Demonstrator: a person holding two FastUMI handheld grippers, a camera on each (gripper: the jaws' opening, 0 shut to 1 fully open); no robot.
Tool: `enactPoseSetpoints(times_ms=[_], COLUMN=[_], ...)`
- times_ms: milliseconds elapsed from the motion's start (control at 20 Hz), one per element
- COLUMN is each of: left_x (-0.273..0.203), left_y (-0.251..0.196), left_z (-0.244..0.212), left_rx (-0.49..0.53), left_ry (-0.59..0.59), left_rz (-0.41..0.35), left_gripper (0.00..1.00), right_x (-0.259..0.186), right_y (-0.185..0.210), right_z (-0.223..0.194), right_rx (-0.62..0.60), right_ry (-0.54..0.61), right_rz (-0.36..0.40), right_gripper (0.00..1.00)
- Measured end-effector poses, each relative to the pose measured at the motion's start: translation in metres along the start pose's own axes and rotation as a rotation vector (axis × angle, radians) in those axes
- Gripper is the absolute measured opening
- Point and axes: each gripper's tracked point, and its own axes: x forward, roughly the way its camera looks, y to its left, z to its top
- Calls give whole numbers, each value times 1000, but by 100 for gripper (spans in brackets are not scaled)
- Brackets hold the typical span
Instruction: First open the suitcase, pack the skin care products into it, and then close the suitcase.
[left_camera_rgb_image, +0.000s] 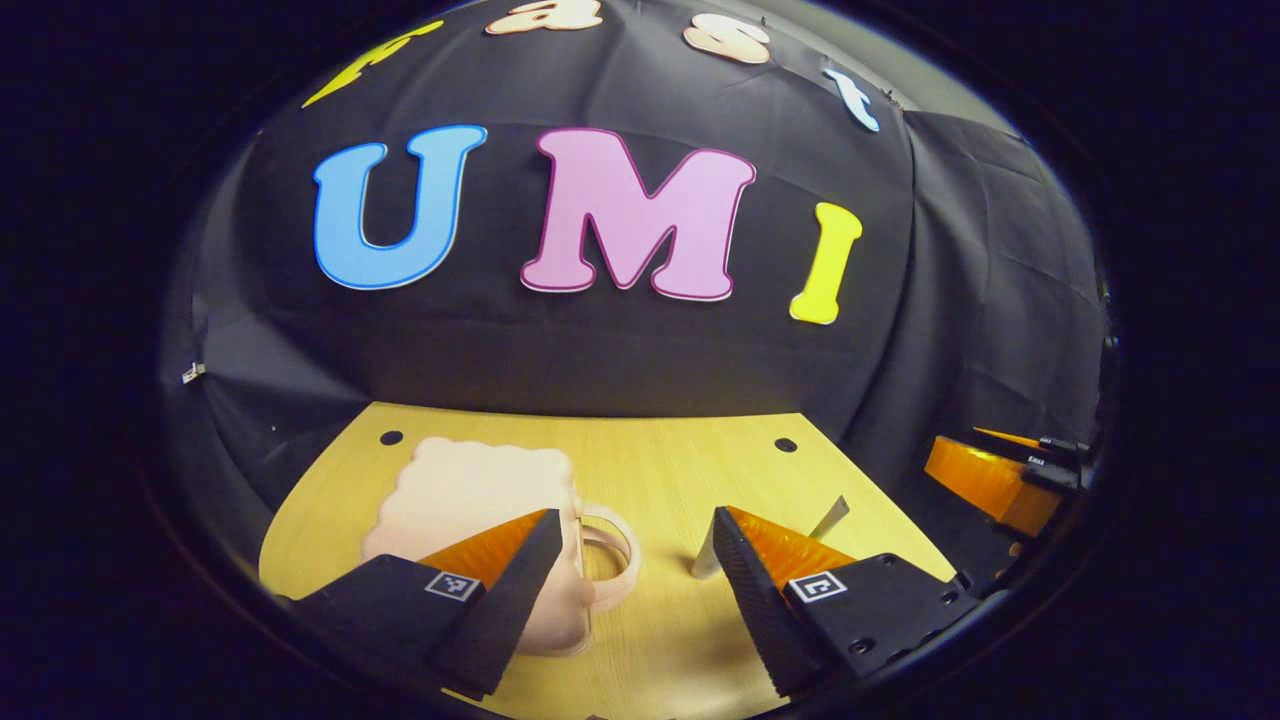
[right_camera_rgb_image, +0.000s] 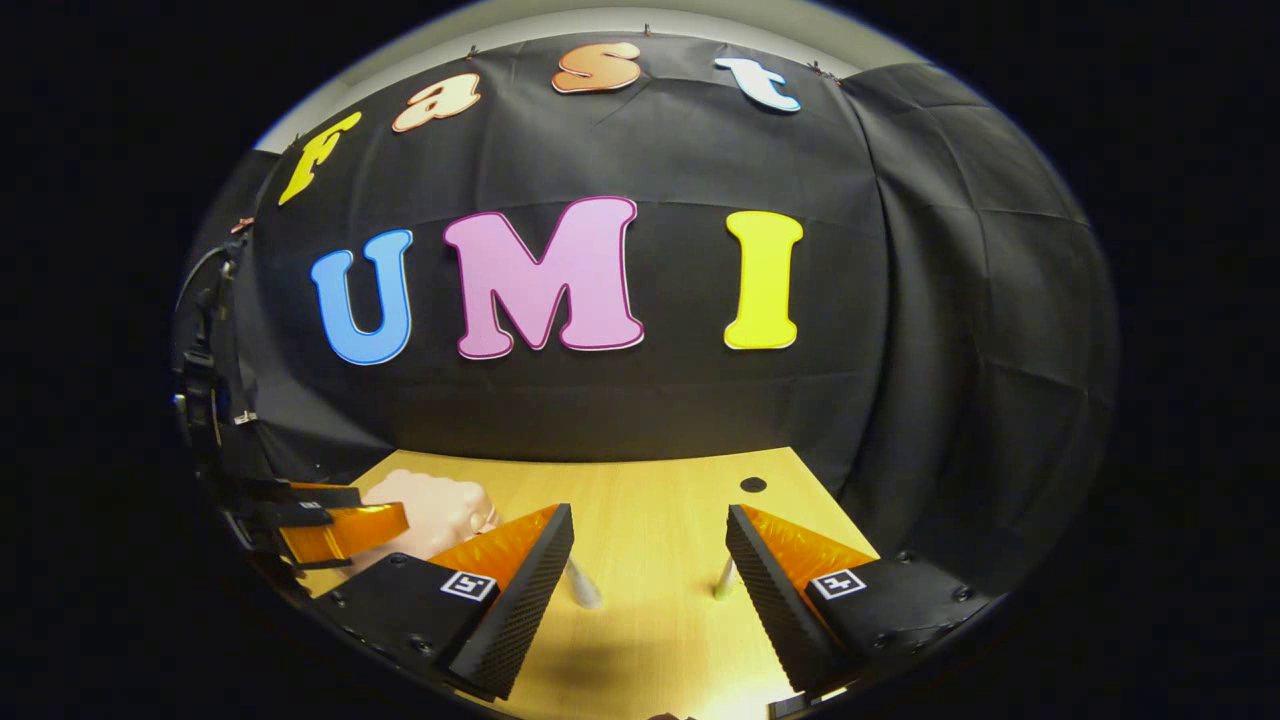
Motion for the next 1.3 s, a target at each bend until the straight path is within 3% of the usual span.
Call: enactPoseSetpoints(times_ms=[300,550,750,900,950,1050,1100,1200,1300], left_x=[88,133,165,187,191,198,198,194,187], left_y=[-11,-6,3,25,32,37,36,30,29], left_z=[-51,-102,-128,-143,-147,-160,-155,-146,-124], left_rx=[21,-30,-62,-31,-29,-82,-95,-85,-88], left_ry=[148,288,365,415,431,461,454,425,391], left_rz=[-14,17,83,195,224,237,238,190,164], left_gripper=[96,90,81,76,73,53,28,18,15], right_x=[7,18,24,24,24,26,27,27,28], right_y=[-29,-34,-31,-28,-27,-23,-22,-22,-22], right_z=[-29,-60,-70,-80,-82,-87,-87,-87,-85], right_rx=[-20,-37,-25,-17,-18,-24,-29,-31,-23], right_ry=[46,132,156,188,195,205,209,212,210], right_rz=[-42,-20,-4,14,20,31,35,37,33], right_gripper=[97,98,98,98,98,98,98,98,98])
